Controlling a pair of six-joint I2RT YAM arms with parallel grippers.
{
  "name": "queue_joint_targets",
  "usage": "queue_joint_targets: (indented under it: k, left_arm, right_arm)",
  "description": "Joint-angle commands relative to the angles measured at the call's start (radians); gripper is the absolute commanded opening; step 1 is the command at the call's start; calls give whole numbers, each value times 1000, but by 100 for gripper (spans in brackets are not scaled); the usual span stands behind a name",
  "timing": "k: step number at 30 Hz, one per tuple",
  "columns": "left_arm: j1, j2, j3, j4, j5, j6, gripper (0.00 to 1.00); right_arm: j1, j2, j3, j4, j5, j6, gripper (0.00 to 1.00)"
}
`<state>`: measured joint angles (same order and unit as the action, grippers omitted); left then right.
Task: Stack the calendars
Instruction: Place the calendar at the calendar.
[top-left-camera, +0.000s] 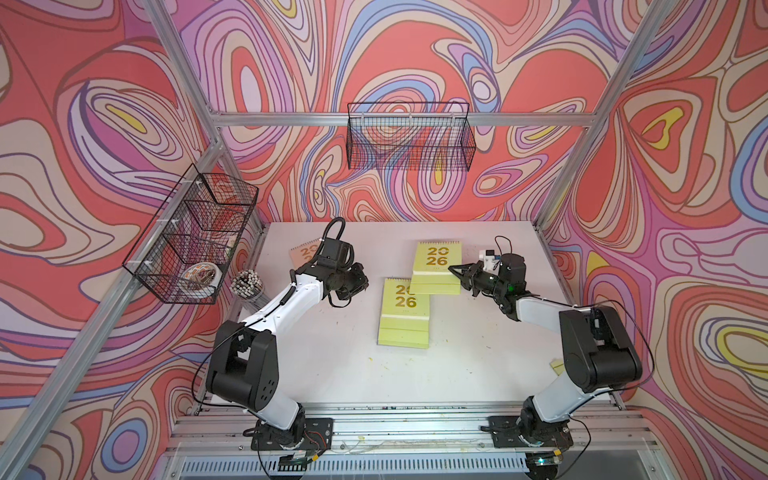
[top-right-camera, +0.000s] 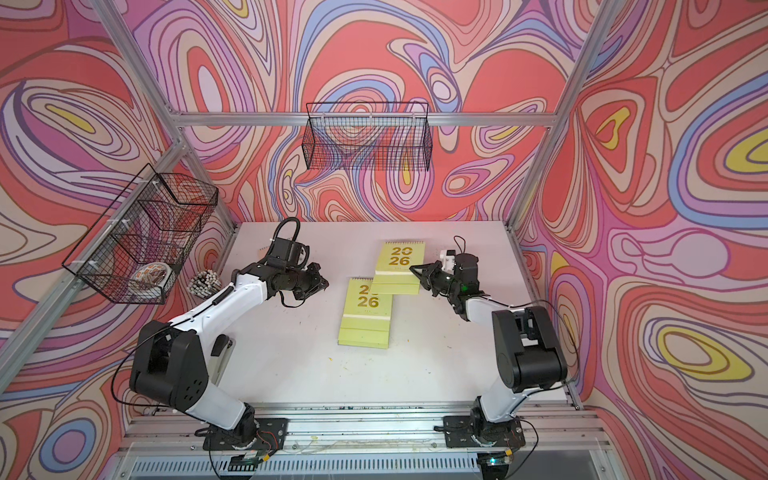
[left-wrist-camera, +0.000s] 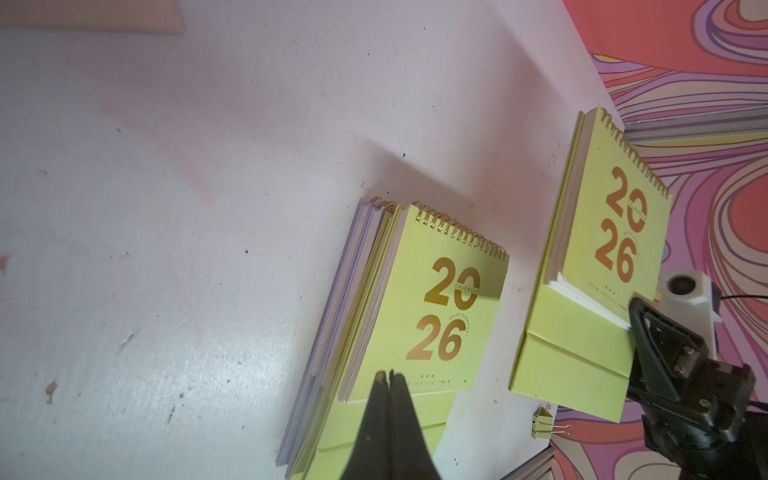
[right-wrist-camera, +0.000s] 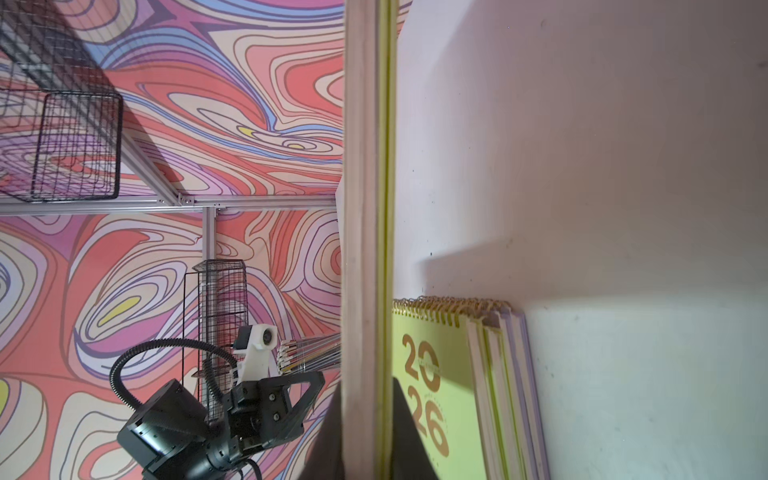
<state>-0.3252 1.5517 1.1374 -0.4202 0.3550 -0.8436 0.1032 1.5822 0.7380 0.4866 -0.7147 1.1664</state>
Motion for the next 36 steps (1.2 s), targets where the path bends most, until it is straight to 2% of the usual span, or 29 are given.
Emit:
queue_joint_targets:
  k: [1, 7, 12, 17, 26, 36]
  left_arm:
    - [-14, -46, -60, 43, -16, -26, 0]
    - [-25, -91, -169, 89, 3, -43, 0]
    - [-32, -120, -251, 126, 10, -59, 0]
    - [-42, -128, -306, 149, 12, -73, 0]
    - [-63, -81, -324, 212, 27, -83, 0]
    - [-83, -42, -318, 228, 37, -89, 0]
  right_arm:
    - [23, -104, -65, -34, 36, -43, 0]
    - [136, -239, -178, -69, 123, -38, 0]
    - [259, -295, -229, -61, 212, -6, 0]
    - [331, -328, -259, -36, 270, 18, 0]
    - [405, -230, -262, 128, 299, 36, 0]
    - [420, -114, -261, 286, 299, 55, 0]
